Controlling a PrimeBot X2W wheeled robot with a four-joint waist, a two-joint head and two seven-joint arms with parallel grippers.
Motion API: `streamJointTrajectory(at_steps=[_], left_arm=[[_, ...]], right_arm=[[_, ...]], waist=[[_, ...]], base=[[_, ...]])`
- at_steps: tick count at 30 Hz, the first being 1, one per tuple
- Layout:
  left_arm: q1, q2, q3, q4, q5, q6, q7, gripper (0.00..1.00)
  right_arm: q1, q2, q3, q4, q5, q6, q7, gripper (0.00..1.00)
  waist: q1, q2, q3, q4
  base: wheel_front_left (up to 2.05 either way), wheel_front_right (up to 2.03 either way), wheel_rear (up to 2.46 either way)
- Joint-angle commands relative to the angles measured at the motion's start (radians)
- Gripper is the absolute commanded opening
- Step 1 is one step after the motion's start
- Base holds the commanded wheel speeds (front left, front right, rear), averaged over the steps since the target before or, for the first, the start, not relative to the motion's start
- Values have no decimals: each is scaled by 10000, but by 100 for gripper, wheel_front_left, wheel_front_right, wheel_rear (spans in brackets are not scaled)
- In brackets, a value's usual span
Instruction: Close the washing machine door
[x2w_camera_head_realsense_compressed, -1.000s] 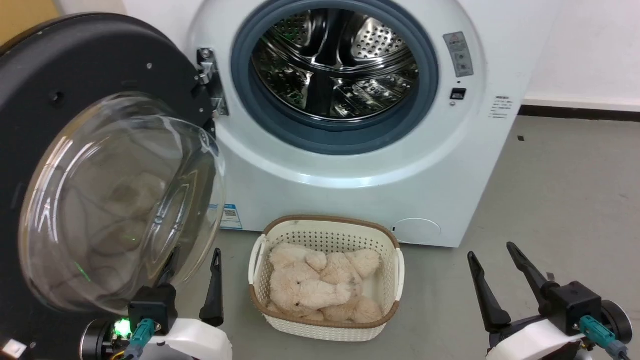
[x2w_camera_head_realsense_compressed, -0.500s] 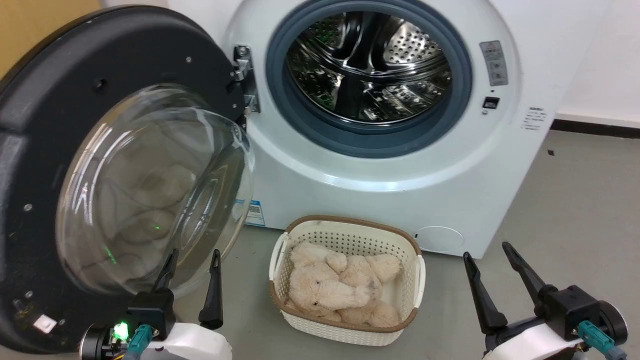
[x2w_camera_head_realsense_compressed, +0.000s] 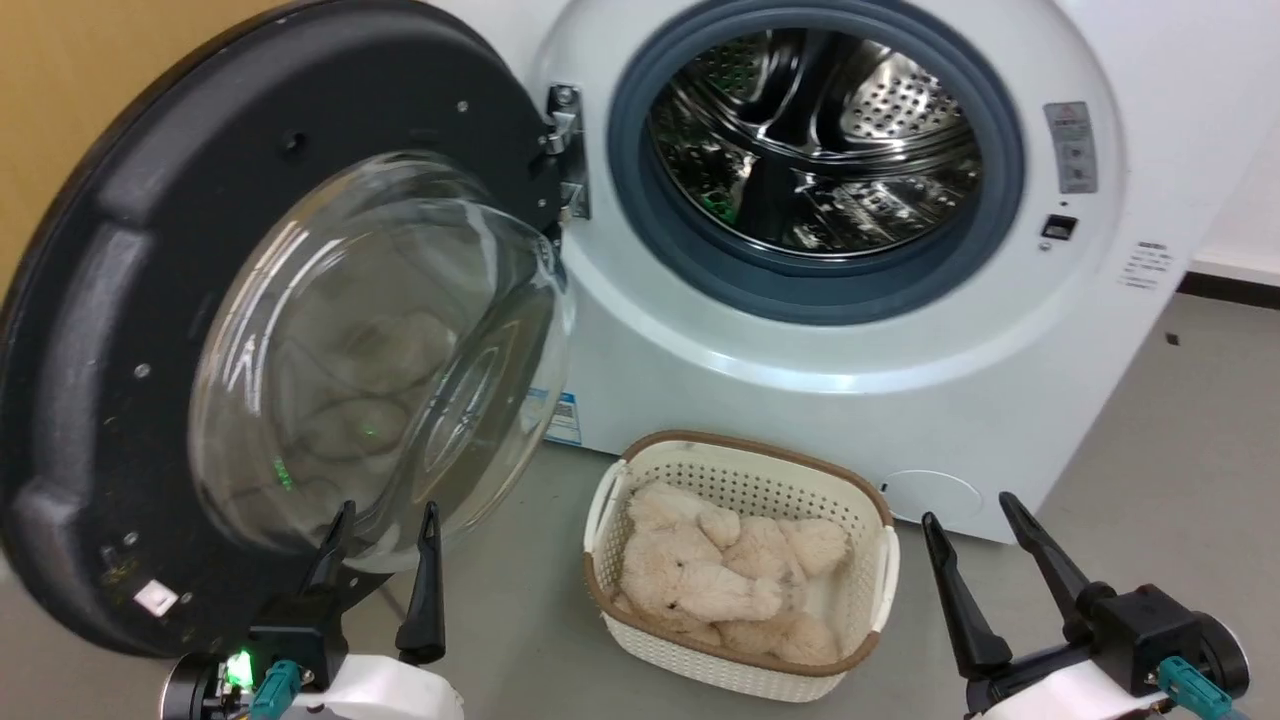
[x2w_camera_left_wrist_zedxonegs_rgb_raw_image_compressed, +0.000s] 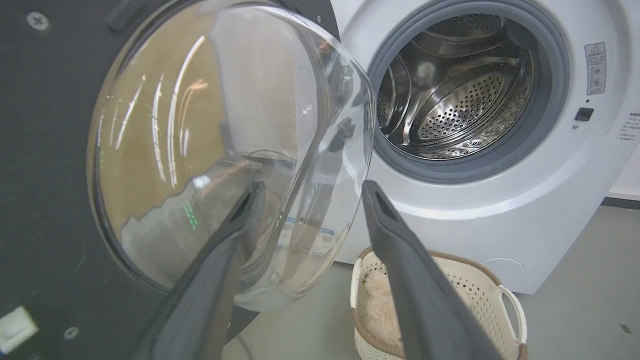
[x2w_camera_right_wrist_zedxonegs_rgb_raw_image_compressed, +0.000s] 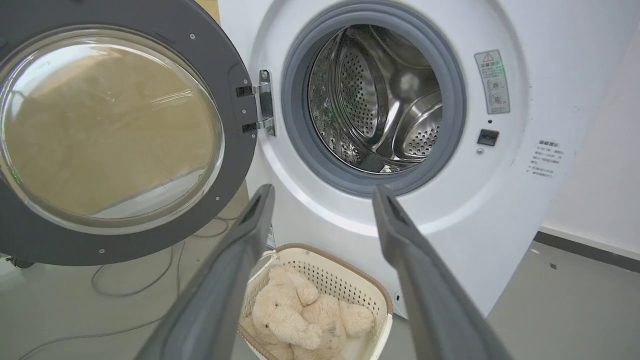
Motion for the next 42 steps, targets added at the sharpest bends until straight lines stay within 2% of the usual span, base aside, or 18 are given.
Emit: streamJointTrajectory(at_steps=[1, 19, 42], left_arm=[[99, -4, -3, -21, -39, 18, -122, 100], [207, -5, 12, -62, -90, -4, -498, 100], [370, -6, 33, -230, -271, 127, -958, 100]], right_arm=[[84, -51, 40, -52, 77, 2, -119, 100], [173, -64, 282, -63, 294, 3, -494, 100], [108, -201, 673, -18, 552, 4, -951, 100]], waist=[[0, 0, -1, 156], [0, 0, -38, 1274], [0, 0, 54, 2253]], base=[[0, 0, 0], [0, 0, 0], [0, 0, 0]])
